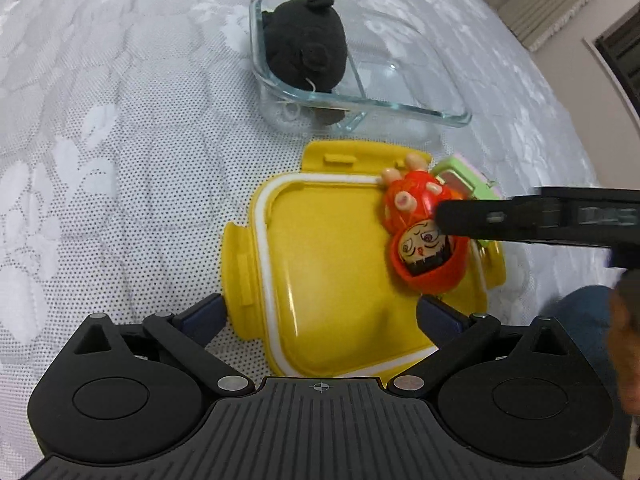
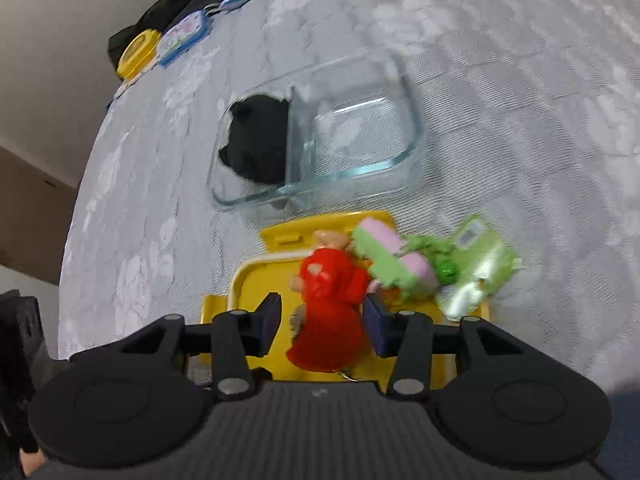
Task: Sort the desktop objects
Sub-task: 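Carry the red daruma doll into the glass container and open the right gripper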
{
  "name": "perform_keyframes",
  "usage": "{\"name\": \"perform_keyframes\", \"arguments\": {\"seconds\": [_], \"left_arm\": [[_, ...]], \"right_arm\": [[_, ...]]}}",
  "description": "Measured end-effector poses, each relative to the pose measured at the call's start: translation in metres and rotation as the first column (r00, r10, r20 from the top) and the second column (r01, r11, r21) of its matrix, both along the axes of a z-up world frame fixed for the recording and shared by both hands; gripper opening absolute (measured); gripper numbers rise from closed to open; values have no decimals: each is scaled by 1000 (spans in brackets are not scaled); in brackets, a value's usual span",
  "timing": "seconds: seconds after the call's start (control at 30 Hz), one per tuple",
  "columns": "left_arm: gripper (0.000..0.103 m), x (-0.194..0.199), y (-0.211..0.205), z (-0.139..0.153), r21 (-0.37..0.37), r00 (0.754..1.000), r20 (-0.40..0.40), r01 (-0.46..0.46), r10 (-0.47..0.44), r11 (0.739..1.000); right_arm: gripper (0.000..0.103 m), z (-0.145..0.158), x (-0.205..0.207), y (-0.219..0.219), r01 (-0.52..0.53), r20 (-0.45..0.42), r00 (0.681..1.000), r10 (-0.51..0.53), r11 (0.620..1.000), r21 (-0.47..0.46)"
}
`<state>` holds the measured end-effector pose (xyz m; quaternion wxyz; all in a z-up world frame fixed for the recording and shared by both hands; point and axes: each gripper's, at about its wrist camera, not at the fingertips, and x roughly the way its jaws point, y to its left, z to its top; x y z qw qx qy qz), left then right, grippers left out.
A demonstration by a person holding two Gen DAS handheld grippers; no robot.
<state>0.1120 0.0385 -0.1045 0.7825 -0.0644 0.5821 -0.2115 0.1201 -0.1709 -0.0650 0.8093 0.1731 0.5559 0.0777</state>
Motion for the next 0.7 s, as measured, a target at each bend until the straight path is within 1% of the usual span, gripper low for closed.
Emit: {"name": "perform_keyframes", "arguments": {"seconds": [0.03,0.07,0.13,0.2,0.23,0.27,0.33,0.4,0.43,0.47,0.5,0.53,0.57,0.63,0.7], "left_arm": [[103,-1,0,1,0,1000,2,1,-1,1000],[103,0,0,0,-1,1000,3,2,-2,1000],[103,0,0,-1,-5,1000,0,5,-5,1000],[103,0,3,1,-23,1000,-7,9,-9,1000],[103,-1,5,2,-38,1000,-10,11,-11,999],[103,-1,10,4,-62,1000,-13,13,-14,998],[103,-1,20,10,-117,1000,-12,6,-7,993],[103,-2,35,20,-200,1000,11,-12,15,980],[103,-2,43,24,-255,999,19,-27,33,967],[103,-2,51,27,-332,999,16,-43,51,942],[103,-2,57,27,-422,998,-4,-55,59,905],[103,-2,58,26,-501,999,-26,-46,39,864],[103,-2,54,26,-559,999,-40,-15,-8,829],[103,-7,35,28,-585,995,-33,57,-94,809],[103,-14,12,29,-526,989,-18,113,-144,843]], "right_arm": [[49,-5,4,5,-7,-3,1000,7,1000,-24],[52,-9,9,9,-14,-6,1000,13,999,-48],[54,-17,16,16,-29,-13,1000,27,996,-84],[55,-24,11,16,-30,-28,999,28,997,-77],[54,-22,11,15,-34,-36,999,32,997,-73],[54,-19,11,15,-48,-39,998,45,996,-70],[53,-1,6,10,-78,-18,997,77,995,-60],[52,24,2,4,-88,23,996,89,995,-45],[42,41,3,-2,-85,56,995,87,996,-38],[43,58,4,-7,-79,89,993,81,996,-30],[43,71,7,-12,-72,113,991,74,997,-23],[43,84,11,-15,-64,135,989,66,998,-19],[43,96,15,-19,-57,158,986,58,998,-14],[43,110,27,-19,-54,187,980,62,997,-48],[43,113,44,-15,-57,188,979,75,993,-99]]}}
